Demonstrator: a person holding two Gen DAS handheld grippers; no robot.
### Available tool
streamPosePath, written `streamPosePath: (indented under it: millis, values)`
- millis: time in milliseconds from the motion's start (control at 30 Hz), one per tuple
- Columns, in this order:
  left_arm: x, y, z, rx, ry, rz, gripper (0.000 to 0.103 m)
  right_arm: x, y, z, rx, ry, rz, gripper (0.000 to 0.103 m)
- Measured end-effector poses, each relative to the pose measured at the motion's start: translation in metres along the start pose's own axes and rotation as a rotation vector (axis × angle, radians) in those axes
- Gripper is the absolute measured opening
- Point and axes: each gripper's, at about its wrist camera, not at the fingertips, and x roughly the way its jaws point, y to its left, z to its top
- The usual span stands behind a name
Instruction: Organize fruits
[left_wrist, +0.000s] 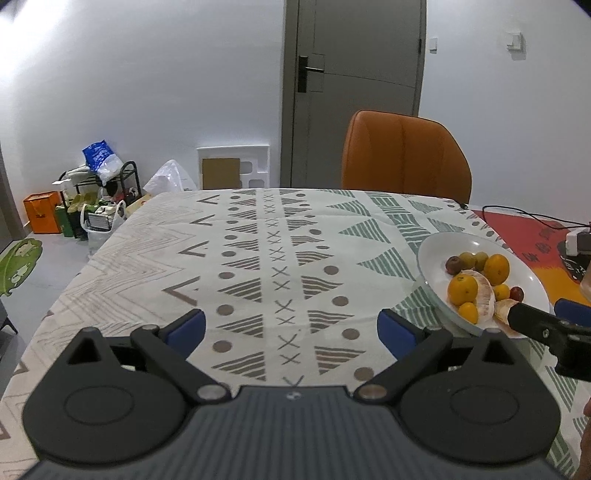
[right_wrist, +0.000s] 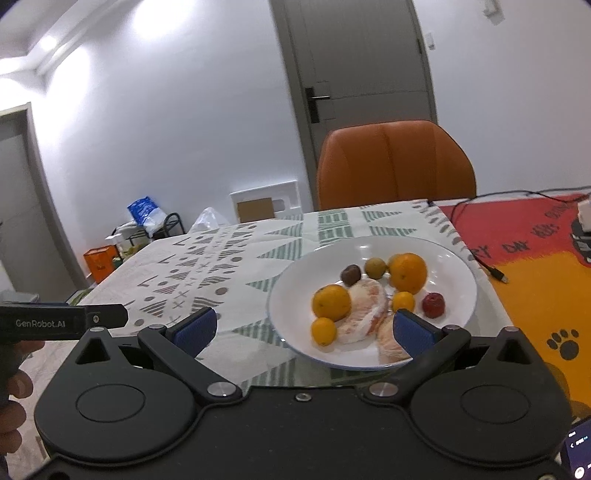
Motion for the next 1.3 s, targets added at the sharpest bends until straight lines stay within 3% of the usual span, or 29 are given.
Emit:
streamPosePath:
  millis: [867,1300]
  values:
    - [-0.035,0.045,-0.016,-0.006,-0.003,0.005,0.103,-0.013,0.044,-0.008,-0.041,0.023,0.011,0.103]
    - [-0.052,0.043,-0.03,0.04,-0.01,-0.019,0.103,-0.03,0.053,-0.018,-0.062,0.009,0.011,0.103]
